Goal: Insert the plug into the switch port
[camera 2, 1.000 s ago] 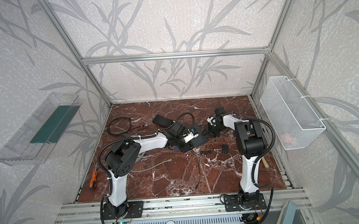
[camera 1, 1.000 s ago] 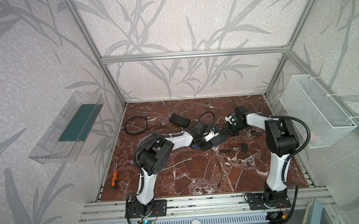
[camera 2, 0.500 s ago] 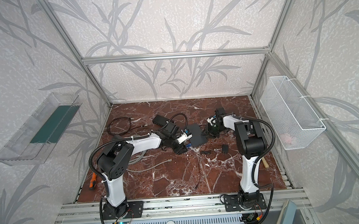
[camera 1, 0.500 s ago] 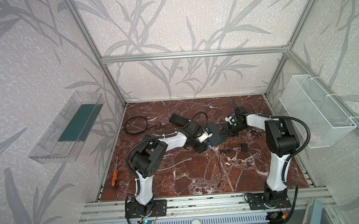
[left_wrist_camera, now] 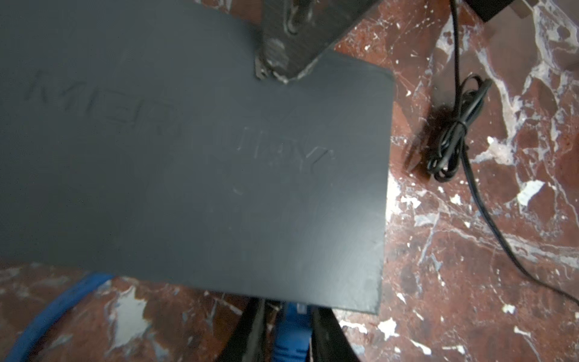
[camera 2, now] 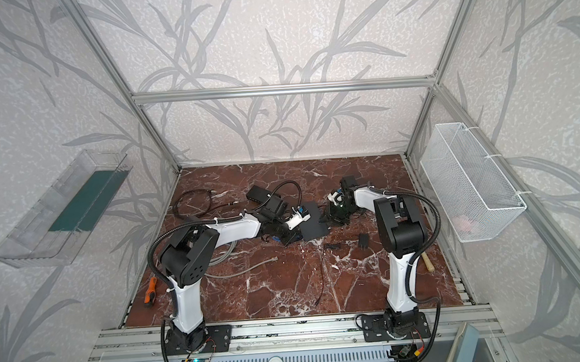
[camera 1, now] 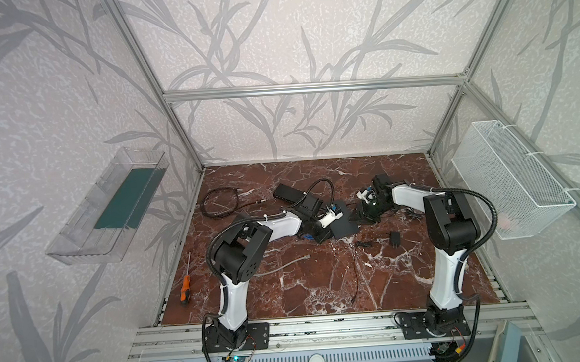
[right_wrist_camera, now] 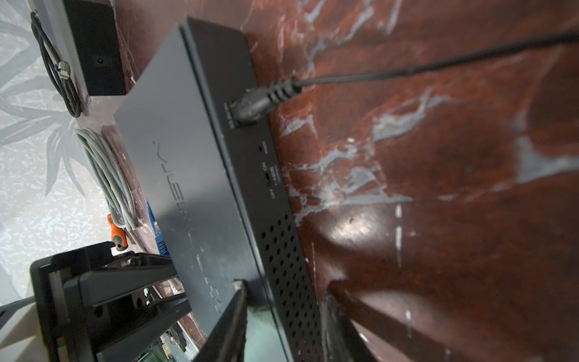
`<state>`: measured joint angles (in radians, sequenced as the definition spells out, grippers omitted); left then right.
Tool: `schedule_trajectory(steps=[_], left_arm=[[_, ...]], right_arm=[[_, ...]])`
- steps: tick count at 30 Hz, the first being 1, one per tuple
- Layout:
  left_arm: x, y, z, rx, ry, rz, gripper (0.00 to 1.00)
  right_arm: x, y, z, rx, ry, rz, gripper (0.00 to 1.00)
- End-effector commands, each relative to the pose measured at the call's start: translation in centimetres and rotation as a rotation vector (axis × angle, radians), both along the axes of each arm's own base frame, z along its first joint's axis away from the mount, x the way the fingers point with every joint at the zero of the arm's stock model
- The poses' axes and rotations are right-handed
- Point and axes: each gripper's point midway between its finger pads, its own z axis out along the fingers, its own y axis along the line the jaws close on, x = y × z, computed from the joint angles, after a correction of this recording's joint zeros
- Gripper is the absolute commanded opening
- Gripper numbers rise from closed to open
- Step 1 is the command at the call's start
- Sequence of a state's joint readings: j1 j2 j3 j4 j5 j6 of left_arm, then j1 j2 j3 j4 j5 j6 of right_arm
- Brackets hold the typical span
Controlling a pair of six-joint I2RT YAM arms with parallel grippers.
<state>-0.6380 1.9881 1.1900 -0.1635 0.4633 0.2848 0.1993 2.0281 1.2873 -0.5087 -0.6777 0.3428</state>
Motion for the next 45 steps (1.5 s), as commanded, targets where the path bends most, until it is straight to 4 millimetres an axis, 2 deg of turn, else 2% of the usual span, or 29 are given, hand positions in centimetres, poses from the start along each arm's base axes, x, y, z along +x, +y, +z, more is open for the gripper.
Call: schedule_trajectory(steps=[1, 4, 7, 15, 22, 27, 33, 39, 45], left_arm=[[-2.7, 1.8, -4.0, 0.100, 0.140, 0.001, 0.30], [-2.7, 2.2, -3.9, 0.119, 0.132, 0.003, 0.44], [-2.8, 3.2, -3.8, 0.168, 0.122, 0.005, 0.49], [-3.3, 5.1, -4.3, 0.236, 0.127, 0.015, 0.48], [-3.2, 5.2, -3.9, 0.240, 0.129, 0.032, 0.47], [-3.5, 5.2, -3.9, 0.232, 0.141, 0.030, 0.35], [-4.0, 5.1, -4.7, 0.230, 0.157, 0.006, 0.26], [-3.5, 3.3, -4.3, 0.157, 0.162, -0.020, 0.12], [-2.5, 1.5, -3.9, 0.098, 0.155, -0.042, 0.09]], right_arm=[[-2.6, -1.3, -2.0, -0.091, 0.090, 0.024, 0.41], [-2.4, -1.6, -1.9, -0.112, 0.083, 0.029, 0.41], [-2.1, -1.7, -1.8, -0.117, 0.076, 0.024, 0.41], [-1.8, -1.8, -2.1, -0.120, 0.077, 0.025, 0.41], [-1.7, -2.0, -2.2, -0.130, 0.076, 0.022, 0.40], [-1.5, -2.1, -2.1, -0.128, 0.071, 0.020, 0.39], [-2.0, -1.8, -2.1, -0.109, 0.081, 0.025, 0.38], [-3.8, -1.3, -2.6, -0.080, 0.118, 0.057, 0.38], [-6.6, 0.3, -2.9, -0.019, 0.162, 0.106, 0.38]])
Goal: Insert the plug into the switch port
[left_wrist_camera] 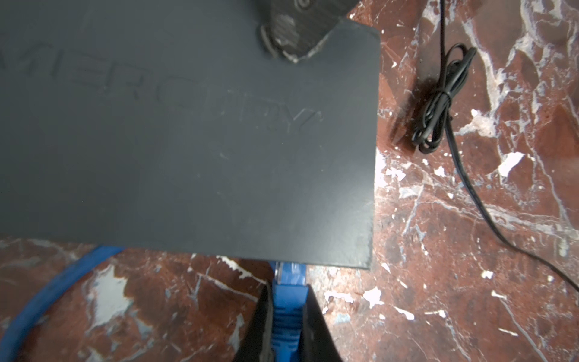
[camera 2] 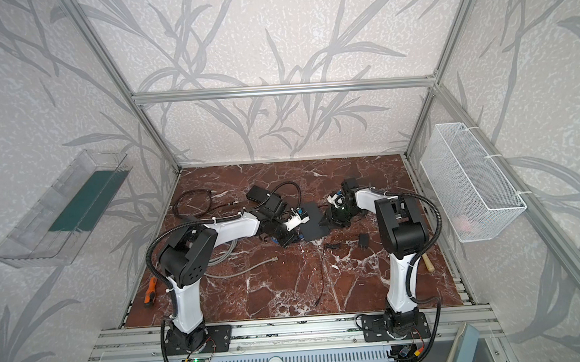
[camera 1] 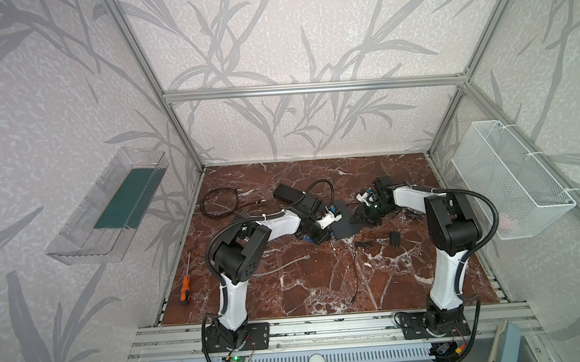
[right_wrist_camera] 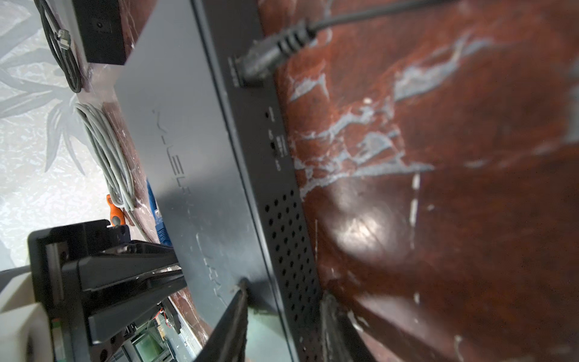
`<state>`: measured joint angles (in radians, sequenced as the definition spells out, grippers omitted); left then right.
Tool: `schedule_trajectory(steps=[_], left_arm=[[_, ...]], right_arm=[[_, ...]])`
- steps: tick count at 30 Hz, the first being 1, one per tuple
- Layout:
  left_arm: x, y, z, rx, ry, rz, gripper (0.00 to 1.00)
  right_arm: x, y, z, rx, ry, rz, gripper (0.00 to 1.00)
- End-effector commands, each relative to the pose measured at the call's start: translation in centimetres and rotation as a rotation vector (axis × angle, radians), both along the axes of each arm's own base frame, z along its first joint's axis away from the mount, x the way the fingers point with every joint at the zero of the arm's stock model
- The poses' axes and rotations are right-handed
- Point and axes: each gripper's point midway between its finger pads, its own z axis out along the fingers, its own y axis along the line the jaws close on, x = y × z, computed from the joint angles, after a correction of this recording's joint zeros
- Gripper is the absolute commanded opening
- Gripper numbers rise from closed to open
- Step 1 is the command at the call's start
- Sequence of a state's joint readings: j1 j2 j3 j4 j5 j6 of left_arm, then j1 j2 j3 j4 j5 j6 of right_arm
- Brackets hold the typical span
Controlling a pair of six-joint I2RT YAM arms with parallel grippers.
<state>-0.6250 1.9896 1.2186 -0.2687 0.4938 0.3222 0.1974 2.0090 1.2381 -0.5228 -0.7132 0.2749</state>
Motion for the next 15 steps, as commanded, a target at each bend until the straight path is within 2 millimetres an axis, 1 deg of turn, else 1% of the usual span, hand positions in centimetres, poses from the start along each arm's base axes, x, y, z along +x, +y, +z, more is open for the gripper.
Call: schedule_trajectory(steps=[1, 4, 10, 15], left_arm=[[-1.5, 0.6, -3.9, 0.067, 0.098, -0.015, 0.08], [-1.3, 0.2, -4.0, 0.061, 0.099, -0.026, 0.08], [-1.0, -0.6, -3.9, 0.028, 0.105, -0.034, 0.07], [-0.5, -1.5, -3.9, 0.004, 0.102, -0.031, 0.06]], right_arm=[[-5.3, 0.6, -2.8, -0.037, 0.163, 0.063, 0.38], [-6.1, 1.0, -3.1, -0.025, 0.180, 0.084, 0.36], [-6.7, 1.6, -2.9, -0.003, 0.187, 0.103, 0.29], [-8.5, 2.7, -3.7, -0.011, 0.221, 0.139, 0.26]])
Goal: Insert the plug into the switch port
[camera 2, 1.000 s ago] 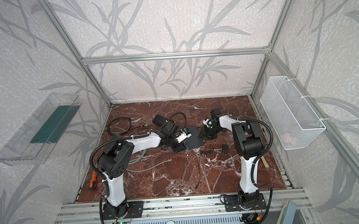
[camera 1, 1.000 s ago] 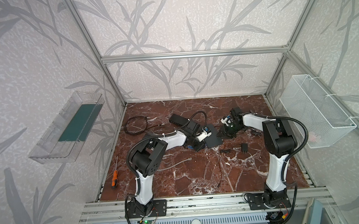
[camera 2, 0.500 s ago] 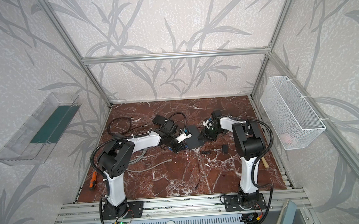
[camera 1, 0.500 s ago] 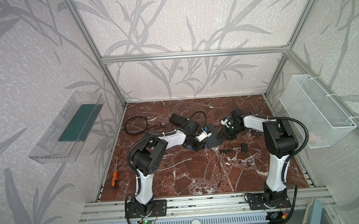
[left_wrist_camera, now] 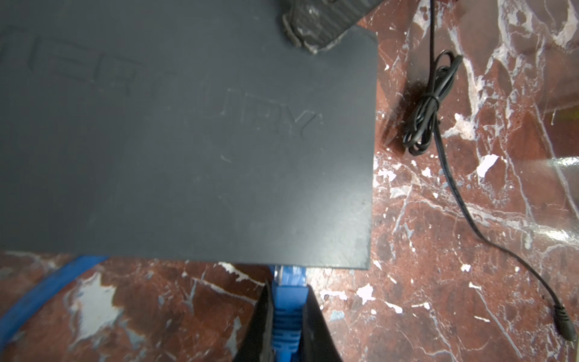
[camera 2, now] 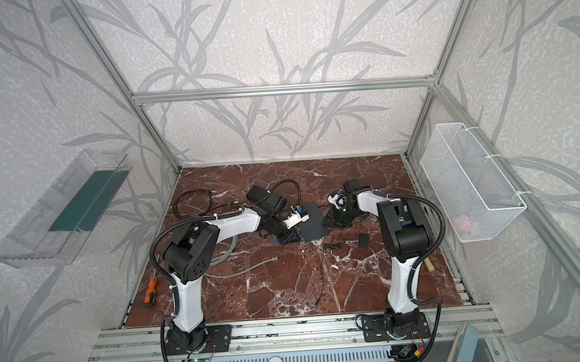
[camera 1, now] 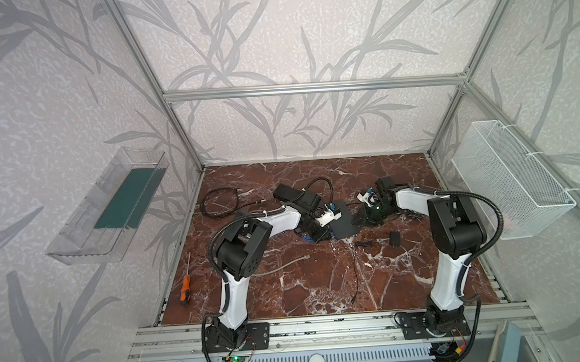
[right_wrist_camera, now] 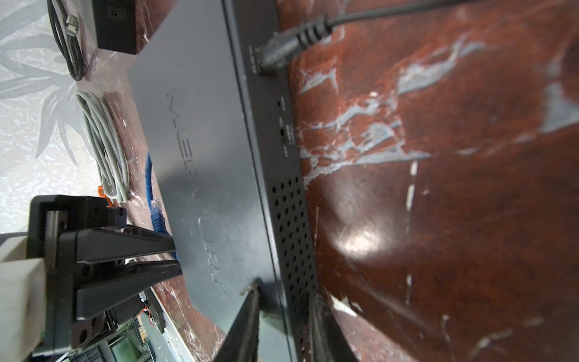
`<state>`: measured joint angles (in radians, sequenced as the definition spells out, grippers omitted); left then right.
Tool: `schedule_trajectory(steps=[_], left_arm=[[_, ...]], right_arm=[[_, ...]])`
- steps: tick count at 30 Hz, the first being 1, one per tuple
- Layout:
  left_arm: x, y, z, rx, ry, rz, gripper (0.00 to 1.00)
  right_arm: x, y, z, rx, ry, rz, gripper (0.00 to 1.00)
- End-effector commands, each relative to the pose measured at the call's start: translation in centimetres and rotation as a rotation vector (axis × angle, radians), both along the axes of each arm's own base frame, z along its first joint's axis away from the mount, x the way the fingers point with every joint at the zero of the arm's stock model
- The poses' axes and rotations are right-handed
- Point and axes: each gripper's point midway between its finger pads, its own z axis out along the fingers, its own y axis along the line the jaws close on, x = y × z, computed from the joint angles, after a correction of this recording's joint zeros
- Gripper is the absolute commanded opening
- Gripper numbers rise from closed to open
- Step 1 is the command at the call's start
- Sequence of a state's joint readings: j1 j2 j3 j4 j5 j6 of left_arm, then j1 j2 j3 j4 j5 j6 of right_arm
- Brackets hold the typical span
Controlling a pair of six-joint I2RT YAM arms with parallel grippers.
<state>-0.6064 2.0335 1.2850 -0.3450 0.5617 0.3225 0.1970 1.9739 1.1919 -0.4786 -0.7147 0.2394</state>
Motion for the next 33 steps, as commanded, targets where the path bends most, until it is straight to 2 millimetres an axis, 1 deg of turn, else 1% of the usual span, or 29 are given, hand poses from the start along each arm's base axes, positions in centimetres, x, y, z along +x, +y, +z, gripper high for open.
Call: schedule_trajectory(steps=[1, 6, 11, 15, 20, 22, 24, 26, 29, 32, 33], left_arm=[[-0.5, -1.4, -4.0, 0.020, 0.025, -0.025, 0.06], [-0.5, -1.9, -4.2, 0.012, 0.026, -0.030, 0.06], [-0.3, -2.1, -4.5, 0.008, 0.027, -0.028, 0.05], [0.0, -2.5, -4.5, 0.000, 0.023, -0.029, 0.04], [0.3, -3.1, -4.6, -0.006, 0.019, -0.031, 0.04], [0.5, -3.3, -4.5, -0.006, 0.011, -0.026, 0.04], [0.6, -3.2, -4.5, 0.003, 0.005, -0.020, 0.05], [0.6, -2.7, -4.2, 0.020, -0.001, -0.015, 0.06], [0.4, -1.6, -3.6, 0.030, -0.001, -0.004, 0.09], [-0.3, -0.6, -3.5, 0.045, 0.019, -0.003, 0.17], [-0.6, -0.2, -3.5, 0.052, 0.029, -0.006, 0.19]], right_arm=[[-8.6, 2.9, -4.3, -0.028, 0.287, 0.117, 0.25], [-10.3, 3.6, -5.1, -0.030, 0.322, 0.139, 0.24], [-11.5, 3.5, -5.6, -0.031, 0.348, 0.143, 0.22], [-12.3, 3.7, -5.6, -0.032, 0.364, 0.152, 0.21], [-13.2, 4.6, -5.5, -0.032, 0.377, 0.184, 0.21], [-13.2, 4.8, -5.2, -0.029, 0.372, 0.189, 0.21], [-12.4, 4.4, -4.7, -0.034, 0.351, 0.170, 0.21], [-10.4, 3.3, -3.8, -0.046, 0.316, 0.123, 0.24], [-6.4, 1.3, -2.0, -0.078, 0.231, 0.041, 0.28], [-2.1, -0.6, -0.6, -0.085, 0.151, -0.032, 0.32], [-1.0, -1.1, -0.3, -0.087, 0.135, -0.051, 0.33]])
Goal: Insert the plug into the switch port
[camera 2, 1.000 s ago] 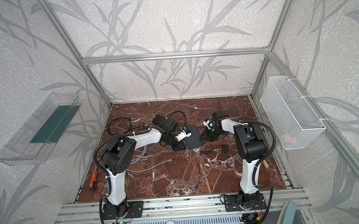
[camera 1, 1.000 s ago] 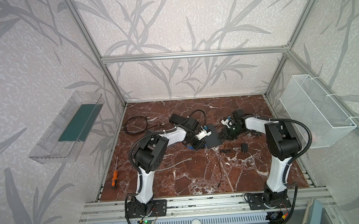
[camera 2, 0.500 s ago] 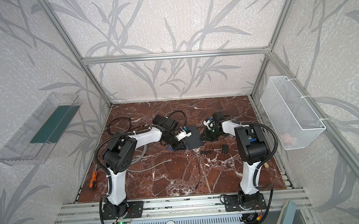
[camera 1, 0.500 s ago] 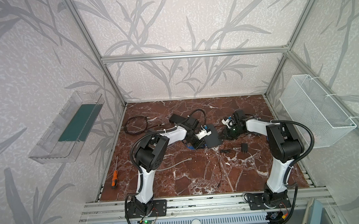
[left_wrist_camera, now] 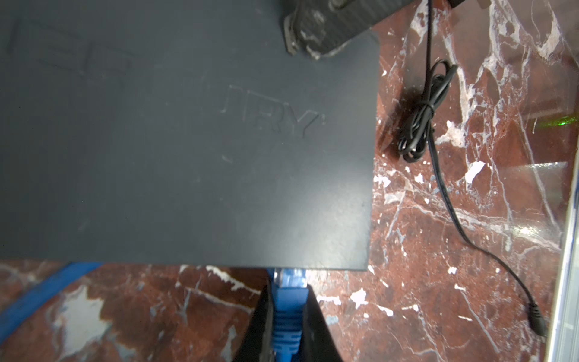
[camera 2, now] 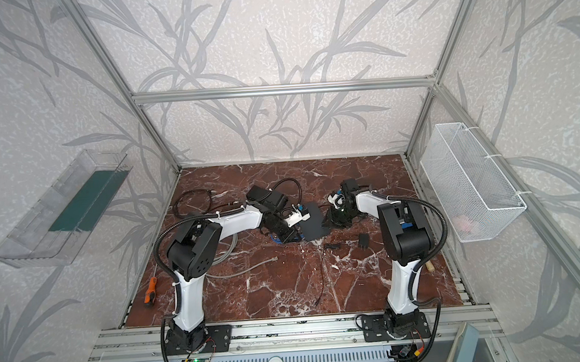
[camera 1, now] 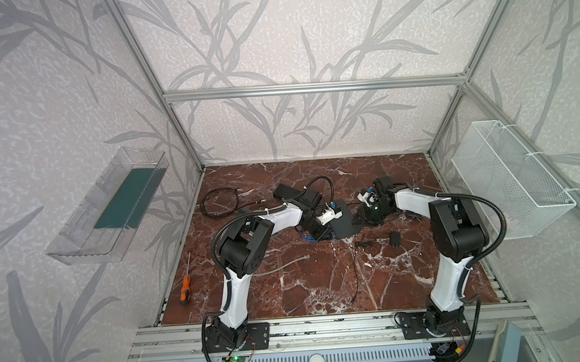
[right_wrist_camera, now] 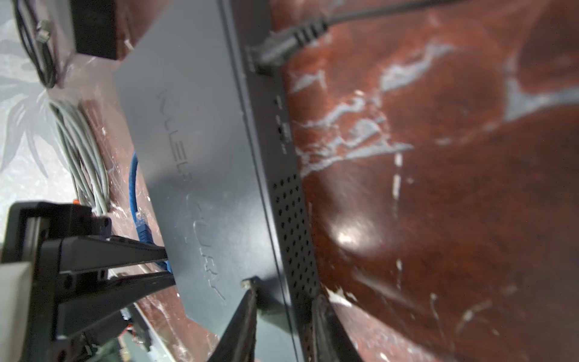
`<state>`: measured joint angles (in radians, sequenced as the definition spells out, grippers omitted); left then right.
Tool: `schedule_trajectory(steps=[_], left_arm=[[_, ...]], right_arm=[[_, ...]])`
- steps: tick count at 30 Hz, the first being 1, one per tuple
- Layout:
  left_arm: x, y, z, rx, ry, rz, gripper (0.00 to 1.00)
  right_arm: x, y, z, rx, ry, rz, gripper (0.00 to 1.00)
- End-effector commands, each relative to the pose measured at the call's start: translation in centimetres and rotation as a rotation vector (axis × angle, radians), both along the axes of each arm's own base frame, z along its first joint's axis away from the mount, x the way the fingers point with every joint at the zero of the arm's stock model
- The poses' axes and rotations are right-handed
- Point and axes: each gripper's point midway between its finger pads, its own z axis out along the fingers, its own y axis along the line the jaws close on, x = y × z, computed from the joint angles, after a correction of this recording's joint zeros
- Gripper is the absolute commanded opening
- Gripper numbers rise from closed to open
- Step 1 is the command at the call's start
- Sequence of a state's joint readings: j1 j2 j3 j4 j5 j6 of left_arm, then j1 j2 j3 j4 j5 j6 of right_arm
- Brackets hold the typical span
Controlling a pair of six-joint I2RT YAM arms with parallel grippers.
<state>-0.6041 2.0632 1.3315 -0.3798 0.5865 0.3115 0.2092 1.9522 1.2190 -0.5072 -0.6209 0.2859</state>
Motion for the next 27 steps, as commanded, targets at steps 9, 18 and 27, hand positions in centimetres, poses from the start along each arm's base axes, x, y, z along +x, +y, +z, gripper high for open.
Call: schedule_trajectory(steps=[9, 18, 27], left_arm=[[-1.9, 3.1, -1.7, 0.122, 0.001, 0.009, 0.44], [-0.2, 6.0, 3.5, 0.098, -0.053, 0.096, 0.48], [-4.5, 10.4, 3.0, 0.231, -0.008, 0.210, 0.48]], right_arm=[[1.4, -1.8, 0.4, -0.007, 0.059, -0.053, 0.38], [1.8, -2.0, 2.1, 0.005, 0.001, -0.070, 0.41], [1.5, -2.0, 2.4, 0.009, -0.018, -0.079, 0.41]])
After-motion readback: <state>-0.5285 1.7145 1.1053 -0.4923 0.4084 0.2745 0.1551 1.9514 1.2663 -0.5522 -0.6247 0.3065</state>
